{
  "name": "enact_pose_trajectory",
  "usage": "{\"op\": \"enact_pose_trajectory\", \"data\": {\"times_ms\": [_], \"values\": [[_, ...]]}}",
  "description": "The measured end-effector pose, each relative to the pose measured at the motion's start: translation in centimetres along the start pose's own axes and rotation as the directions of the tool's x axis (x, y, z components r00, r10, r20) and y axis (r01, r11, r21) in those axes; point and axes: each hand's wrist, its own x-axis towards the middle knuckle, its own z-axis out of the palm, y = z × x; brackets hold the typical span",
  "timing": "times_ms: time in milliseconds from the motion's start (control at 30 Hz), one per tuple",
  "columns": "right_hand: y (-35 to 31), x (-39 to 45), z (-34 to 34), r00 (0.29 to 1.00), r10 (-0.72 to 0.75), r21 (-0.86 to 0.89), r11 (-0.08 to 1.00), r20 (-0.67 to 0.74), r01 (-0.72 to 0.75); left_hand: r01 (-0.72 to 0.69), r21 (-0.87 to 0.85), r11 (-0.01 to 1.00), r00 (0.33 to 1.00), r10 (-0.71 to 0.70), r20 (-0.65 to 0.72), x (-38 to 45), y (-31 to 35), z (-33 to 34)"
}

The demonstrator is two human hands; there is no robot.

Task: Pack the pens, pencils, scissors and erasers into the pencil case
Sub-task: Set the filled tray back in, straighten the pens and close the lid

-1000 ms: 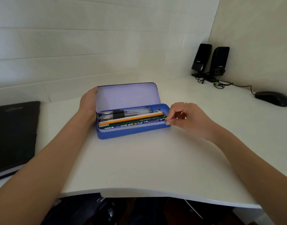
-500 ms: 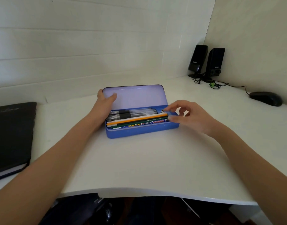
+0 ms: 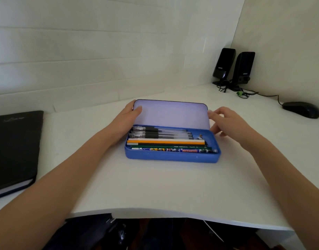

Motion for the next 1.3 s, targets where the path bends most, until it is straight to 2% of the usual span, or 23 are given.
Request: {"op": "enact_pose_trajectory", "data": {"times_ms": [67, 167, 200, 267, 333, 400, 467, 567, 667, 767, 867, 967, 1100, 1300], "values": [[0.3, -0.1, 0.0, 0.998, -0.008, -0.061, 0.998, -0.056, 0.005, -0.02, -0.013, 1.0, 0.998, 0.021, 0.055, -0.2, -0.1, 0.5], [0.6, 0.3, -0.2, 0.979, -0.091, -0.249, 0.968, -0.184, 0.043, -0.014, -0.023, 1.0, 0.991, 0.017, 0.132, -0.2, 0.0, 0.3], [0.5, 0.4, -0.4, 0.96, -0.129, -0.275, 0.96, -0.247, 0.058, 0.009, -0.038, 0.999, 0.988, -0.003, 0.152, -0.1, 0.1, 0.0], [0.1, 0.3, -0.7, 0.927, -0.204, -0.215, 0.967, -0.314, 0.139, 0.065, -0.04, 0.997, 0.982, -0.056, 0.182, 0.2, 0.2, -0.9], [-0.5, -0.4, -0.9, 0.932, -0.301, -0.109, 0.953, -0.204, 0.283, 0.103, -0.026, 0.994, 0.973, -0.095, 0.209, 0.1, 0.3, -1.9], [-1.2, -1.2, -0.6, 0.924, -0.381, -0.055, 0.923, 0.022, 0.381, 0.111, 0.003, 0.994, 0.968, -0.108, 0.225, -0.1, 0.7, -2.5], [-1.4, -1.6, -0.3, 0.892, -0.407, -0.087, 0.899, 0.198, 0.43, 0.037, 0.106, 0.994, 0.978, -0.058, 0.2, -0.3, 1.2, -3.2], [-1.1, -1.4, 0.0, 0.861, -0.39, -0.147, 0.879, 0.326, 0.454, -0.082, 0.173, 0.982, 0.987, 0.056, 0.149, -0.7, 2.0, -4.0], [-1.0, -1.3, -0.1, 0.85, -0.386, -0.173, 0.867, 0.358, 0.467, -0.16, 0.278, 0.947, 0.956, 0.078, 0.284, -1.1, 2.3, -4.0], [-1.1, -1.4, -0.6, 0.827, -0.378, -0.178, 0.858, 0.415, 0.482, -0.169, 0.395, 0.903, 0.892, -0.03, 0.45, -1.6, 2.9, -4.0], [-1.1, -1.4, -0.9, 0.82, -0.381, -0.169, 0.857, 0.427, 0.487, -0.173, 0.498, 0.85, 0.875, -0.099, 0.474, -1.6, 4.2, -4.1], [-1.2, -1.4, -0.6, 0.817, -0.404, -0.164, 0.849, 0.412, 0.502, -0.211, 0.559, 0.802, 0.875, -0.1, 0.474, -1.5, 4.7, -3.8], [-1.1, -1.4, -0.6, 0.8, -0.412, -0.157, 0.841, 0.437, 0.518, -0.212, 0.47, 0.857, 0.889, -0.03, 0.456, -1.7, 3.9, -3.7], [-1.0, -1.4, -0.4, 0.785, -0.44, -0.165, 0.819, 0.436, 0.55, -0.234, 0.268, 0.935, 0.931, 0.136, 0.339, -2.0, 1.6, -3.7]]}}
